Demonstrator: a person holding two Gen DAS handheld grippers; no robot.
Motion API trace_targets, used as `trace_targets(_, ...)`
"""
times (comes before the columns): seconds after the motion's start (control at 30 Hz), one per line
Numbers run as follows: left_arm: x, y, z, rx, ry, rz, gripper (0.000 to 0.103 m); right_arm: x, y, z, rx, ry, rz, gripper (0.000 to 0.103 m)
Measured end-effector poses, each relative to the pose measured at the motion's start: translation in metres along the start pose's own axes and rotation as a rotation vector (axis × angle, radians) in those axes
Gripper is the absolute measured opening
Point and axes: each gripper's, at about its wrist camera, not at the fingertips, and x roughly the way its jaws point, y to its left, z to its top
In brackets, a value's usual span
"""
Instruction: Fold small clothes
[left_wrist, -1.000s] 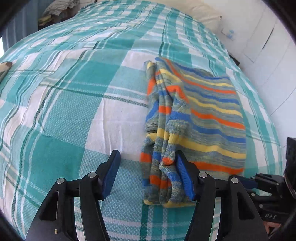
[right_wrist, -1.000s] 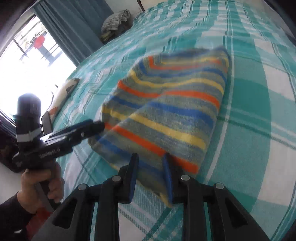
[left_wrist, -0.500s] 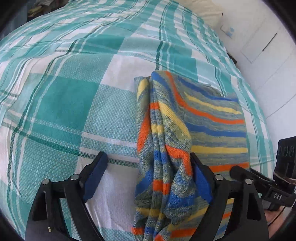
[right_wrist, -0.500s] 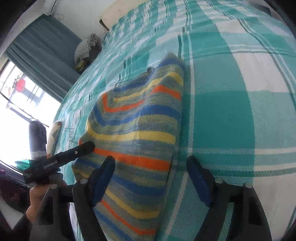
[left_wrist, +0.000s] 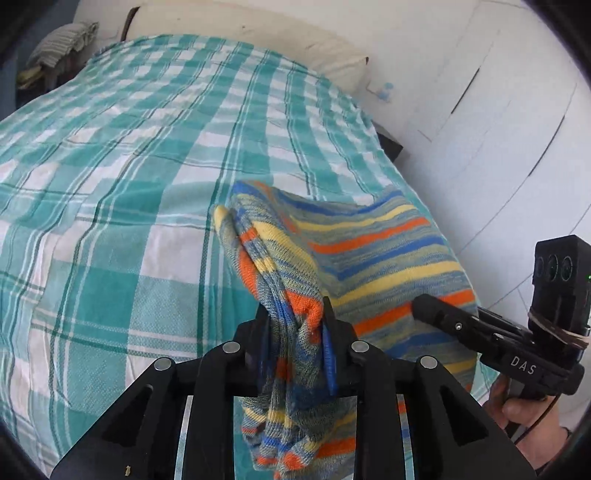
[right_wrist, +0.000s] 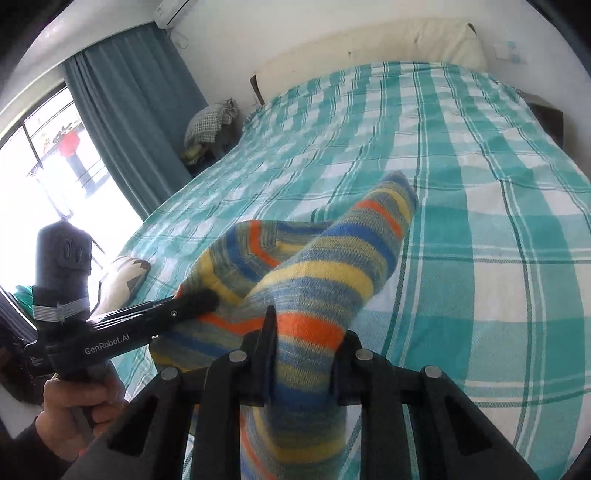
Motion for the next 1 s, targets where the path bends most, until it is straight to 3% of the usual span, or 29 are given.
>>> trace_targets(0.07, 0.016, 0.008, -0.018, -0.016, 0.055, 0.084, 0.07, 0.006, -0.012, -0.006, 0.023, 0.056, -0.031, 0.033)
trace_targets(0.13, 0.013, 0.016, -0.051, 0.014, 0.072, 0.169, 0.07, 0.005, -0.032, -0.029, 0.036, 0.127, -0.118, 0.065)
trace_targets(0.23, -0.019, 0.01, -0.106, 0.096, 0.05, 0.276, 0.072, -0.019, -0.051, -0.074, 0.022, 0.167, -0.206, 0.073)
trace_targets(0.3, -0.046, -0.003, -0.136, 0.139, 0.01, 0.334, 0.09, -0.042, -0.054, -0.105, -0.003, 0.195, -0.255, 0.077)
trace_targets(0.37, -0.075, -0.023, -0.156, 0.18, -0.047, 0.42, 0.098, -0.065, -0.048, -0.13, -0.034, 0.209, -0.287, 0.081)
trace_targets(0.43, -0.1, -0.043, -0.164, 0.206, -0.089, 0.482, 0.099, -0.09, -0.032, -0.146, -0.061, 0.197, -0.295, 0.087)
trace_targets(0.67, -0.179, -0.08, -0.173, 0.129, -0.158, 0.555, 0.101, -0.177, 0.04, -0.155, -0.161, 0.092, -0.303, 0.098)
trace_targets(0.83, -0.207, -0.096, -0.187, 0.09, -0.079, 0.517, 0.101, -0.215, 0.071, -0.162, -0.188, 0.066, -0.319, 0.1)
trace_targets(1.0, -0.227, -0.117, -0.206, 0.111, -0.06, 0.568, 0.101, -0.242, 0.086, -0.181, -0.177, 0.077, -0.334, 0.1)
